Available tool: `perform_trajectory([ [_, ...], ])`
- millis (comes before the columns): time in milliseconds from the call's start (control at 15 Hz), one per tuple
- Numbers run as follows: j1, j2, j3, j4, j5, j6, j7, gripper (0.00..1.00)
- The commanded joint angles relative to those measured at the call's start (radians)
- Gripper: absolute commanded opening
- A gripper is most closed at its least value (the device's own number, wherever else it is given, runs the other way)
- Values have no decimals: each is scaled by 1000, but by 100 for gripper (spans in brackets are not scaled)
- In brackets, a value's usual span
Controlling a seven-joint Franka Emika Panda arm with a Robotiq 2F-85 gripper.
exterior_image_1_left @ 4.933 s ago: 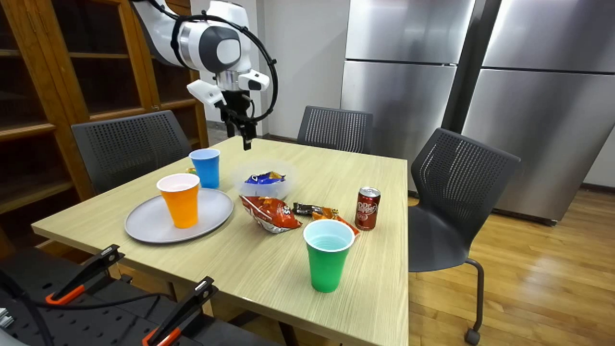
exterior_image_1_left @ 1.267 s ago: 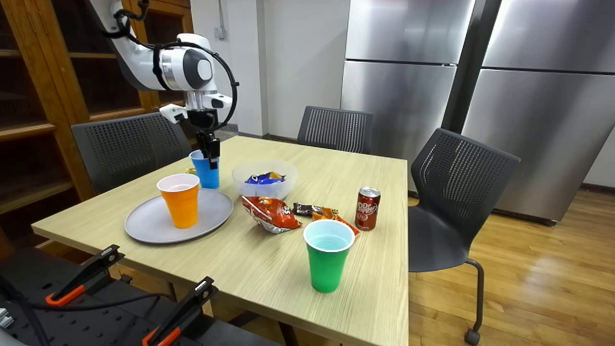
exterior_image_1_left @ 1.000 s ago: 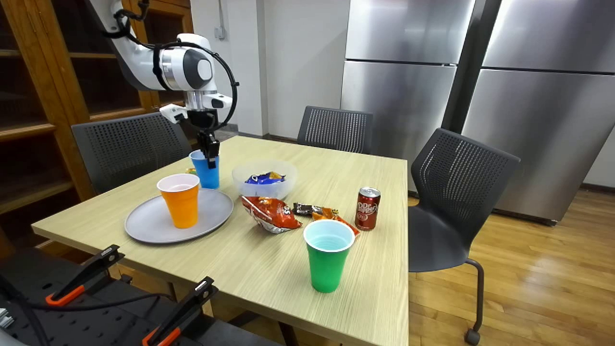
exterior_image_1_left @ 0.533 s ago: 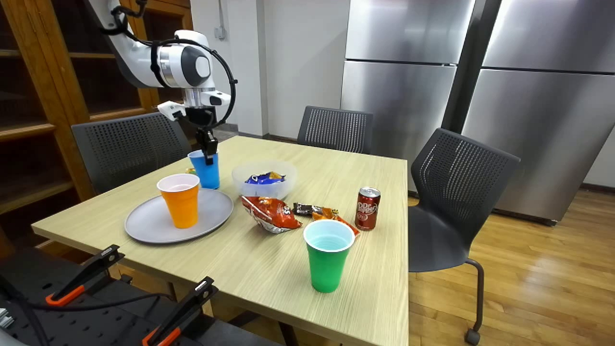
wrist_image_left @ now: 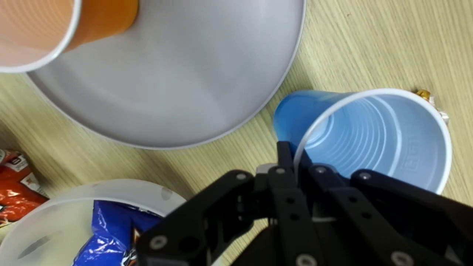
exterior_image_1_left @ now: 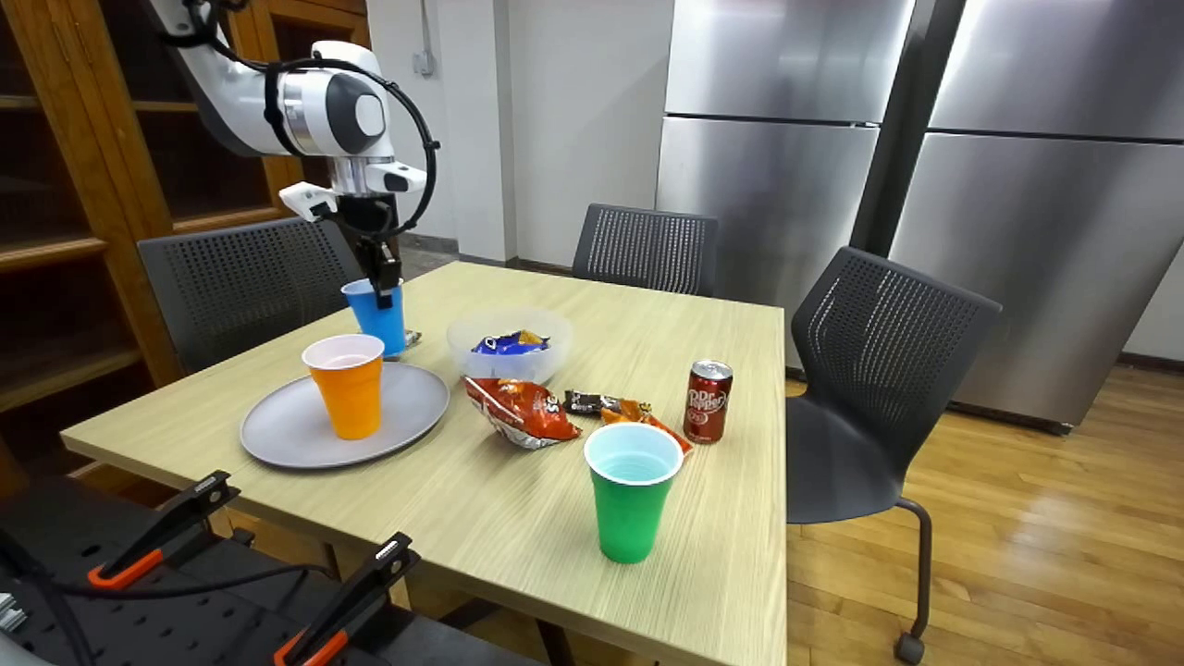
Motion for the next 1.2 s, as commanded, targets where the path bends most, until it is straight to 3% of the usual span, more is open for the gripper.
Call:
perform_trajectory([
  [0, -7, -77, 24, -90, -9, 30, -13, 1],
  [1133, -7, -223, 84, -320, -16, 63, -51, 1],
])
